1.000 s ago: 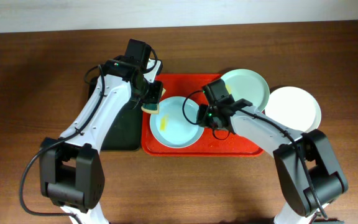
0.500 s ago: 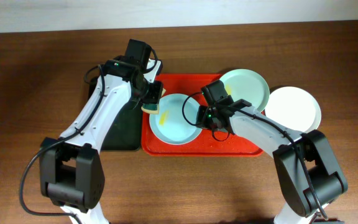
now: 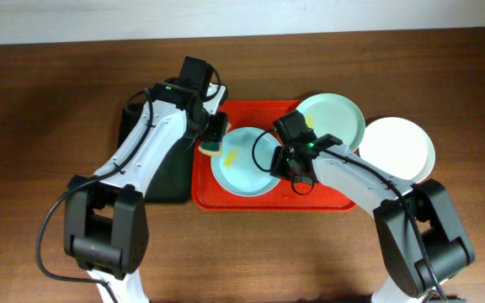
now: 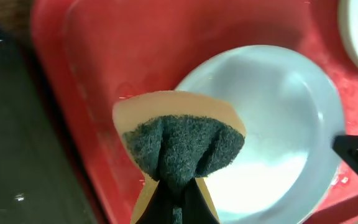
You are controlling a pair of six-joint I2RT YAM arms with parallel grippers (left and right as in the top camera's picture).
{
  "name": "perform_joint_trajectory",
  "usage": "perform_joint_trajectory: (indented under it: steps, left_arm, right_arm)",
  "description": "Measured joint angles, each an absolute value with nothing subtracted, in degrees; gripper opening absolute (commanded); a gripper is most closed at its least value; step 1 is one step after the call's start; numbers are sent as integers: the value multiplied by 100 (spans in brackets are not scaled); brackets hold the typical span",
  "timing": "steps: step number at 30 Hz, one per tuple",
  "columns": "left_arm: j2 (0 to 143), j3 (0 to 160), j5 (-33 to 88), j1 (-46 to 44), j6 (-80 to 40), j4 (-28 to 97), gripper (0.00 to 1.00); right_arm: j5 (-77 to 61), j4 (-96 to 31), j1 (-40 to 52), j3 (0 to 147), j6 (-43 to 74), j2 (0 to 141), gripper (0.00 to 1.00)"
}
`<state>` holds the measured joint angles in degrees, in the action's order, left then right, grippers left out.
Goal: Clean dirty plates on tray and stack at the side
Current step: 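Scrub the light-blue plate with the sponge in the left gripper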
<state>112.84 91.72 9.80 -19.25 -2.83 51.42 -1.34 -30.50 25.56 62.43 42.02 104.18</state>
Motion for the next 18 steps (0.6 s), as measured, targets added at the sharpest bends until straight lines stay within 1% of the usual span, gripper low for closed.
perform_joint_trajectory:
  steps: [9,18]
  left_arm:
    - [11284,9172,1354,-2224,-541,5094,0]
    - [11284,9172,1194,-2244,-843,5078,0]
  right_arm:
    - [-128,-3044,2561,6243,4204,10418,4]
    - [-128,-3041,2561,6243,4204,10418,4]
